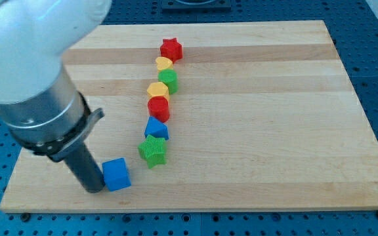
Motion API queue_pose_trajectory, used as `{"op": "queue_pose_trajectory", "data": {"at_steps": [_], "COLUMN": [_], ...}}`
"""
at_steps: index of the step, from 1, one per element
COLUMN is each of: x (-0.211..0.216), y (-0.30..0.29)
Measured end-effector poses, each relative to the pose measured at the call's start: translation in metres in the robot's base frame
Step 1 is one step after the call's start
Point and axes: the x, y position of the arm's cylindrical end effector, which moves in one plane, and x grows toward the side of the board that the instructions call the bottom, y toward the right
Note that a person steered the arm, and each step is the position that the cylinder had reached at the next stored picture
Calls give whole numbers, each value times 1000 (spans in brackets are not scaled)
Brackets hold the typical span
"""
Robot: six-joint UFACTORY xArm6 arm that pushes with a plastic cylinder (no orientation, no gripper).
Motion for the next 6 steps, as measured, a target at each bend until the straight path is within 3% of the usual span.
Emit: {"op": "queue_pose_trajectory", "data": {"at_steps": [2,3,4,6], "x": [-24,-21,-19,18], "y": [3,46,51,16]}}
